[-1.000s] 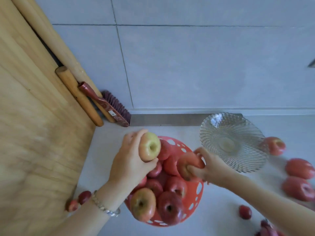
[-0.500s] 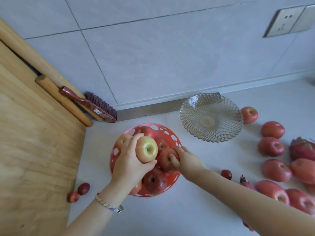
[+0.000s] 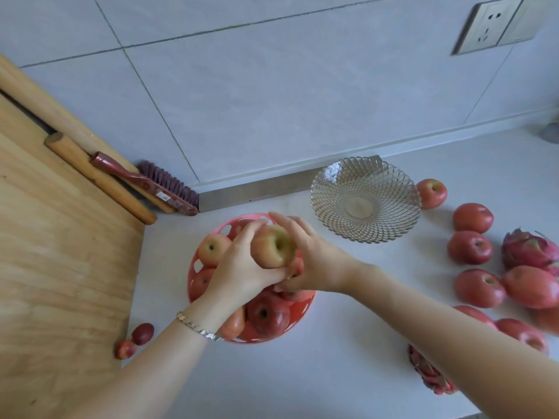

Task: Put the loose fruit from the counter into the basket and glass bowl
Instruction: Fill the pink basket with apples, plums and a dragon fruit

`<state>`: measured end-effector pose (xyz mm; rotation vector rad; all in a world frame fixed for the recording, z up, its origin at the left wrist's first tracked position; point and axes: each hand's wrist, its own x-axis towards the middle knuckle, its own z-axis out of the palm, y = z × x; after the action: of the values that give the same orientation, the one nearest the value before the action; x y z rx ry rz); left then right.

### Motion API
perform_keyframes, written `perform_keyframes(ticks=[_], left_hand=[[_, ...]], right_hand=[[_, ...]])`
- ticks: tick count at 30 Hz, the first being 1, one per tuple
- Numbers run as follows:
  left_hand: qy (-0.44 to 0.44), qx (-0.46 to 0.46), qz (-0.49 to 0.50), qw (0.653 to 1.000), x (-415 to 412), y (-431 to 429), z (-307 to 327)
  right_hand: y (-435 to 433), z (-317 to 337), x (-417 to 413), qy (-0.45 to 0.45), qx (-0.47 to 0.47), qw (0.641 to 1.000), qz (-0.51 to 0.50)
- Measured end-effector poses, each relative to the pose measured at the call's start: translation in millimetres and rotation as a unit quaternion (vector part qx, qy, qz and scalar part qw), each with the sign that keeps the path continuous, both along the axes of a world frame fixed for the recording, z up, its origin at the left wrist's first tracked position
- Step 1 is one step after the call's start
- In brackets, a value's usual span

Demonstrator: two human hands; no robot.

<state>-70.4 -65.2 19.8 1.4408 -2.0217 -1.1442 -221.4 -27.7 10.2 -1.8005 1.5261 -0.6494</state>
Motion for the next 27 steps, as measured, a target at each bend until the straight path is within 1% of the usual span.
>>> perform_keyframes(ticks=[2, 3, 4, 5, 6, 7, 8, 10, 11, 12, 14, 16, 19, 22, 24, 27], left_hand=[[-0.012, 0.008, -0.037, 0.999, -0.2, -4.1, 4.3], [-0.014, 0.015, -0.055, 0.998, 1.4, -7.3, 3.3], [0.0, 0.037, -0.071, 0.997, 3.5, -10.5, 0.7], [0.028, 0.08, -0.077, 0.993, 4.9, -11.7, -2.1], [0.063, 0.127, -0.068, 0.988, 6.1, -12.2, -5.0], [0.08, 0.155, -0.06, 0.983, 7.3, -11.0, -8.8], [0.067, 0.154, -0.058, 0.984, 8.3, -8.1, -12.9], [-0.057, 0.084, -0.088, 0.991, 9.3, -2.7, -21.8], [-0.12, 0.034, -0.117, 0.985, 8.0, 1.5, -24.4], [-0.17, 0.004, -0.144, 0.975, 6.1, 3.3, -28.1], [-0.22, 0.007, -0.169, 0.961, -1.2, 3.6, -33.9], [-0.22, 0.012, -0.165, 0.961, -7.6, 2.0, -39.7], [-0.191, 0.02, -0.157, 0.969, -14.8, -1.8, -47.1], [-0.19, -0.005, -0.167, 0.967, -19.2, -3.1, -52.8], [-0.177, -0.029, -0.139, 0.974, -20.7, -5.1, -54.1], [-0.12, -0.08, -0.051, 0.988, -22.3, -21.7, -53.8]], right_hand=[[-3.9, 5.9, -0.2, 0.027, -0.025, 0.999, 0.007], [-5.6, 5.1, -0.6, 0.035, -0.033, 0.999, -0.006], [-7.1, 4.4, -2.6, 0.038, -0.037, 0.998, -0.024], [-6.9, 1.4, -6.4, 0.037, -0.035, 0.998, -0.046], [-8.1, -2.1, -11.3, 0.036, -0.032, 0.997, -0.068], [-10.4, -5.3, -17.5, 0.034, -0.028, 0.995, -0.089], [-12.5, -8.6, -24.2, 0.029, -0.02, 0.993, -0.112], [-19.3, -15.0, -36.0, 0.017, -0.006, 0.987, -0.161], [-20.9, -17.9, -41.1, 0.013, 0.001, 0.983, -0.183], [-22.5, -20.7, -44.8, 0.009, 0.006, 0.98, -0.201], [-25.2, -26.0, -49.4, -0.001, 0.019, 0.974, -0.224], [-24.3, -29.5, -51.2, -0.012, 0.028, 0.972, -0.234], [-21.8, -30.5, -53.3, -0.022, 0.03, 0.972, -0.234], [-21.0, -31.1, -54.8, -0.021, 0.03, 0.972, -0.232], [-21.0, -30.3, -57.2, -0.026, 0.024, 0.969, -0.246], [-22.2, -28.0, -62.1, -0.03, 0.031, 0.966, -0.254]])
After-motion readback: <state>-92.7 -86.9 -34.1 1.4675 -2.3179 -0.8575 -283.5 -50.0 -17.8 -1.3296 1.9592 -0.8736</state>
